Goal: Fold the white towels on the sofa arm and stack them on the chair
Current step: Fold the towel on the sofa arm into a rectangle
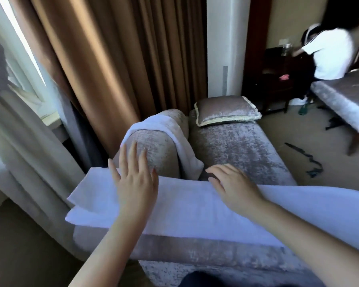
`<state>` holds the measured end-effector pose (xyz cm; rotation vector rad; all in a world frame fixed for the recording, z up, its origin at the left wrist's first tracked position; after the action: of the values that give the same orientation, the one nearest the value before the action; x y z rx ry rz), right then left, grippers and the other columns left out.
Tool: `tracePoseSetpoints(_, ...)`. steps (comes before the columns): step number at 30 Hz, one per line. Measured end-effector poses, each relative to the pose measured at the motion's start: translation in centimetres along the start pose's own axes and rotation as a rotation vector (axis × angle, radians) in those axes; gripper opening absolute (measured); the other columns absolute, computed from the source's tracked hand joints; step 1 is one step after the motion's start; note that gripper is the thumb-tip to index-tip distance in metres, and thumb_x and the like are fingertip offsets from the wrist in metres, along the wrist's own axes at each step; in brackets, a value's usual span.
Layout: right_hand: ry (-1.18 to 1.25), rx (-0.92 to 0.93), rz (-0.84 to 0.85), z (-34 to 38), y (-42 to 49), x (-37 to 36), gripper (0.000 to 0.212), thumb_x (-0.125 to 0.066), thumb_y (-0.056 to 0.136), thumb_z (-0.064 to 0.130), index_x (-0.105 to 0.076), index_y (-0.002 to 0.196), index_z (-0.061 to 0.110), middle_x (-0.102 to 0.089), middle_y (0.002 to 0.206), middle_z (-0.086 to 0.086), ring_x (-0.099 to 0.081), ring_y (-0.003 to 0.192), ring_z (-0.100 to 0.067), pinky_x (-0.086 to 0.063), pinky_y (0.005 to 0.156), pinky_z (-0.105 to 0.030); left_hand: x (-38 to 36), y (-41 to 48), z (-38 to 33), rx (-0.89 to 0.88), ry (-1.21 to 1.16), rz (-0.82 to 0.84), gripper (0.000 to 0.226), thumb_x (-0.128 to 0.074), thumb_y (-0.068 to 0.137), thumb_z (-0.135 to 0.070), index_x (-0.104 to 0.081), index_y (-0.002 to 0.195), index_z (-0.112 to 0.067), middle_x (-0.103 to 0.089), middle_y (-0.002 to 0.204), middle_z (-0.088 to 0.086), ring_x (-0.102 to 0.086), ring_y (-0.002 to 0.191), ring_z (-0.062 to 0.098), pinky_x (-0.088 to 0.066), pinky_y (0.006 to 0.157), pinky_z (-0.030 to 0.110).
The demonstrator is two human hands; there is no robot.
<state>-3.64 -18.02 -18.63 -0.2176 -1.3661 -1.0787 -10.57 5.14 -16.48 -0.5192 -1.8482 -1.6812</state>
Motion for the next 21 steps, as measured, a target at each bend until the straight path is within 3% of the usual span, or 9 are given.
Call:
tracePoseSetpoints(3, -0.094, -0.209, 0.188, -8.1, -3.3, 4.2, 0.036, -0.032, 0.104, 0.027, -0.054, 0.131, 0.02, -0.057, 0.13, 0.005, -0.049, 0.122, -0.019, -0.036, 0.097, -0.033, -1.0, -0.9, -7.9, -0.206, -0.089, 0.052, 0.034, -0.054, 0.085, -0.014, -0.061, 0.117, -0.006, -0.052, 0.139, 0.015, -0.04, 0.136, 0.036, -0.028, 0.108, 0.06)
tracePoseSetpoints(6, -0.059, -0.468, 0.408, -15.3, -7.9, 7.4, 0.033, -0.029, 0.105, 0.03, -0.055, 0.126, 0.031, -0.061, 0.12, -0.001, -0.057, 0.107, -0.024, -0.045, 0.092, -0.037, -2.7, -1.3, -14.8, -0.329, -0.243, 0.144, 0.029, -0.044, 0.083, -0.017, -0.068, 0.097, -0.009, -0.064, 0.122, 0.011, -0.054, 0.121, 0.032, -0.042, 0.1, 0.052)
tracePoseSetpoints(8, 0.012, -0.576, 0.396, -18.7, -10.5, 9.0, 0.029, -0.033, 0.103, 0.034, -0.061, 0.105, 0.03, -0.063, 0.107, -0.007, -0.061, 0.092, -0.025, -0.048, 0.084, -0.04, -3.7, -1.5, -18.7, -0.399, -0.341, 0.198, 0.03, -0.042, 0.082, -0.021, -0.069, 0.088, -0.01, -0.068, 0.112, 0.009, -0.062, 0.11, 0.03, -0.052, 0.09, 0.047)
tracePoseSetpoints(11, 0.079, -0.632, 0.332, -21.3, -13.0, 10.7, 0.038, -0.041, 0.102, 0.033, -0.063, 0.098, 0.003, -0.058, 0.102, -0.015, -0.058, 0.09, -0.028, -0.043, 0.073, -0.033, -4.6, -1.8, -23.4, -0.499, -0.364, 0.209, 0.029, -0.043, 0.081, -0.024, -0.069, 0.085, -0.012, -0.068, 0.106, 0.006, -0.064, 0.104, 0.029, -0.053, 0.088, 0.045)
tracePoseSetpoints(16, 0.087, -0.645, 0.343, -23.2, -15.0, 13.3, 0.037, -0.05, 0.097, 0.043, -0.058, 0.082, 0.01, -0.055, 0.088, -0.005, -0.053, 0.077, -0.02, -0.038, 0.067, -0.032, -6.0, -2.4, -28.6, -0.626, -0.352, 0.181, 0.02, -0.05, 0.084, -0.021, -0.068, 0.087, -0.012, -0.067, 0.105, 0.006, -0.06, 0.102, 0.028, -0.046, 0.092, 0.044)
tracePoseSetpoints(19, 0.234, -0.73, 0.343, -25.0, -16.3, 14.4, 0.041, -0.058, 0.093, 0.043, -0.043, 0.071, 0.012, -0.046, 0.071, -0.003, -0.044, 0.062, -0.015, -0.028, 0.06, -0.029, -6.4, -2.7, -28.8, -0.55, -0.413, 0.192, 0.021, -0.05, 0.086, -0.023, -0.066, 0.089, -0.01, -0.066, 0.097, 0.004, -0.059, 0.093, 0.027, -0.04, 0.084, 0.036)
tracePoseSetpoints(21, 0.401, -0.791, 0.311, -25.4, -17.5, 15.0, 0.037, -0.062, 0.091, 0.04, -0.047, 0.069, 0.015, -0.048, 0.066, 0.005, -0.045, 0.06, -0.01, -0.031, 0.058, -0.025, -6.0, -2.9, -28.6, -0.491, -0.422, 0.184, 0.022, -0.047, 0.088, -0.025, -0.063, 0.089, -0.01, -0.063, 0.093, 0.002, -0.056, 0.087, 0.023, -0.044, 0.077, 0.034)
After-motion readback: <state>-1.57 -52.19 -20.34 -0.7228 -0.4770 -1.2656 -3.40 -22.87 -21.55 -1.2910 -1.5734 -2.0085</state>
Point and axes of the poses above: each hand's wrist, its own y-axis towards the middle knuckle, its own x-axis out of the back of the hand, z = x × y, the point moved 1 cm from there along y, towards the middle knuckle
